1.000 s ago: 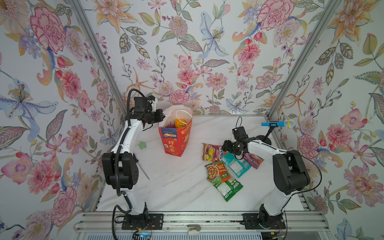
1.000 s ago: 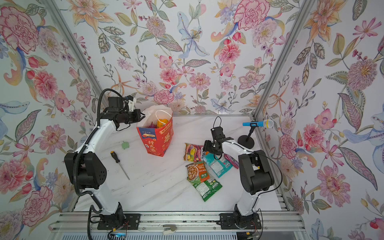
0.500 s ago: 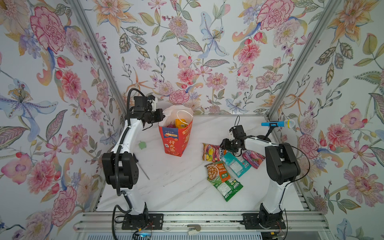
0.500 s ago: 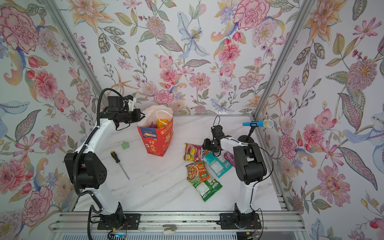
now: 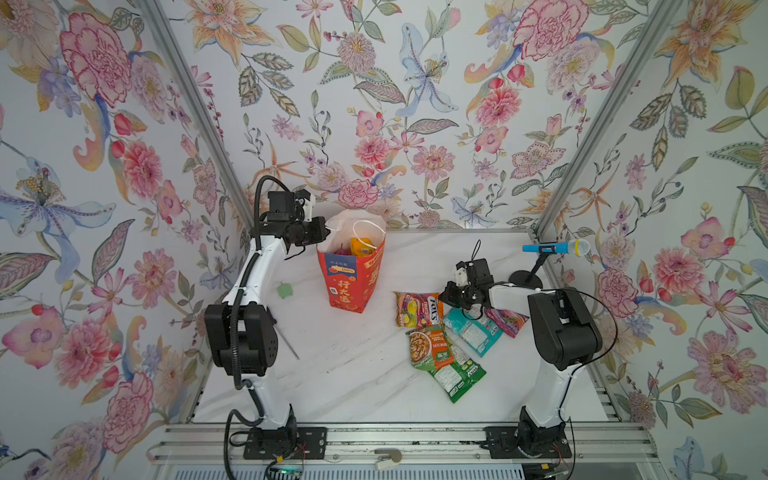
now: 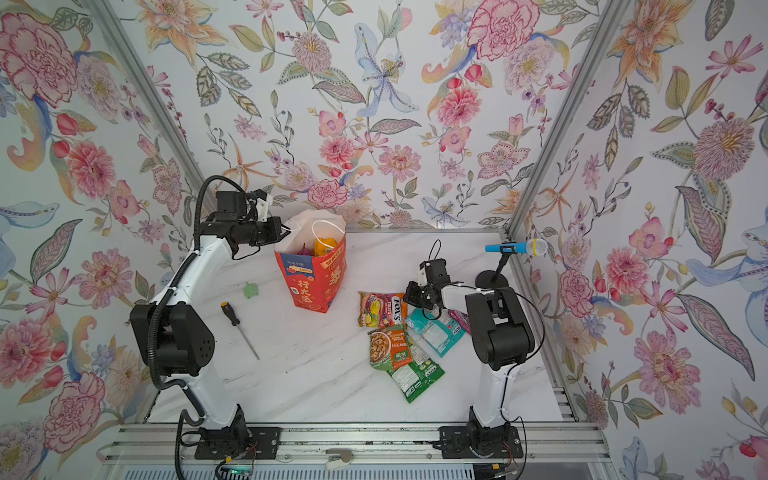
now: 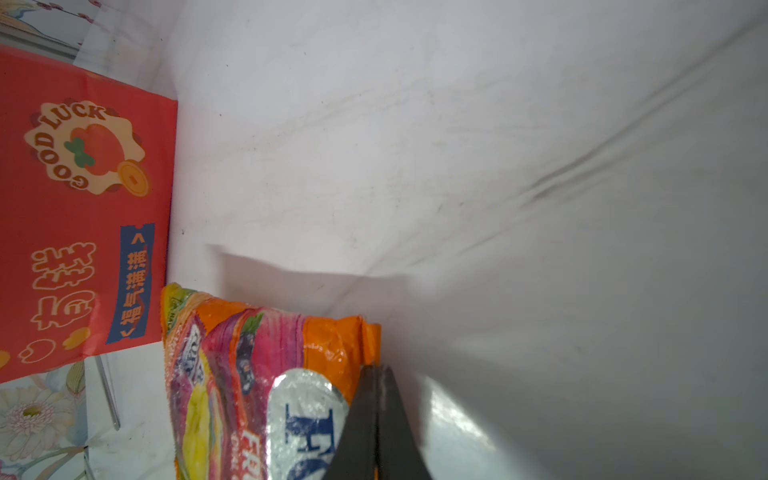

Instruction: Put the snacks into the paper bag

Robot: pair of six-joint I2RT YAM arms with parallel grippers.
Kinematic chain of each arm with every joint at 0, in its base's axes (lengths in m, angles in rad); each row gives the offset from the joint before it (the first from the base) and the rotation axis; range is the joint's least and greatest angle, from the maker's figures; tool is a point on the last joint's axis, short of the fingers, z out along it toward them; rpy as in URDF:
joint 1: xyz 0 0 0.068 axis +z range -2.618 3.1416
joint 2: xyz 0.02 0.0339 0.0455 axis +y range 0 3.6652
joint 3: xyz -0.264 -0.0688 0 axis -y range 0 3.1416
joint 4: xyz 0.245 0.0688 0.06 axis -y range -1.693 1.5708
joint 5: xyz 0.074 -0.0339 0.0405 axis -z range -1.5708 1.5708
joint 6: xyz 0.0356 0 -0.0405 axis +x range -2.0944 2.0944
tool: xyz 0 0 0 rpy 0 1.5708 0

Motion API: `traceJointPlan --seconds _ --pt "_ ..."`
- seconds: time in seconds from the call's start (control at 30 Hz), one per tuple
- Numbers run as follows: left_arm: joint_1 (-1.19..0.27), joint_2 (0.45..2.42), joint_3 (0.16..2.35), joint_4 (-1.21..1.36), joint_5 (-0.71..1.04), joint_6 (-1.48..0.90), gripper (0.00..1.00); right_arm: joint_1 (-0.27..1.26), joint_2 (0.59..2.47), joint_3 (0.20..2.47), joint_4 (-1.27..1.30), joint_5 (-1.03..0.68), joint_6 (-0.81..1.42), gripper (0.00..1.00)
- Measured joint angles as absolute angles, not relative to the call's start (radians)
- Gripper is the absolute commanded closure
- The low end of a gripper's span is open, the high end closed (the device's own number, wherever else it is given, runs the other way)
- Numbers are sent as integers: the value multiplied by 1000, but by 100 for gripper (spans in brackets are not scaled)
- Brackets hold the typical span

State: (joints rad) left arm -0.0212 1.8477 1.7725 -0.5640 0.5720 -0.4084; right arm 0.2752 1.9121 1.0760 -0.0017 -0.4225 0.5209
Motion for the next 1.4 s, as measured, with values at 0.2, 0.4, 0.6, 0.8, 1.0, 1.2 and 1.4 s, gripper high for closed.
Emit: traceJointPlan --seconds 0.2,0.4,0.6,0.8,1.0,1.2,1.4 --pt "-21 1848 1773 -564 572 -408 100 295 1821 1070 6 -430 532 100" --pt "-21 1848 1773 -564 572 -408 100 372 1713 1114 -5 -408 522 100" --pt "-21 1848 1773 -564 572 -408 100 474 1670 1216 -65 -370 485 100" --pt "-21 1848 1773 -564 572 -408 100 572 1651 1259 -133 -314 475 100" --pt "-21 1848 1773 -564 572 -408 100 606 1619 1259 -198 -270 476 100" --pt "-21 1848 1773 -564 572 -408 100 606 1606 1254 -244 -239 490 100" --pt "-21 1848 1773 -564 572 -408 100 530 1535 1138 -222 -258 583 100"
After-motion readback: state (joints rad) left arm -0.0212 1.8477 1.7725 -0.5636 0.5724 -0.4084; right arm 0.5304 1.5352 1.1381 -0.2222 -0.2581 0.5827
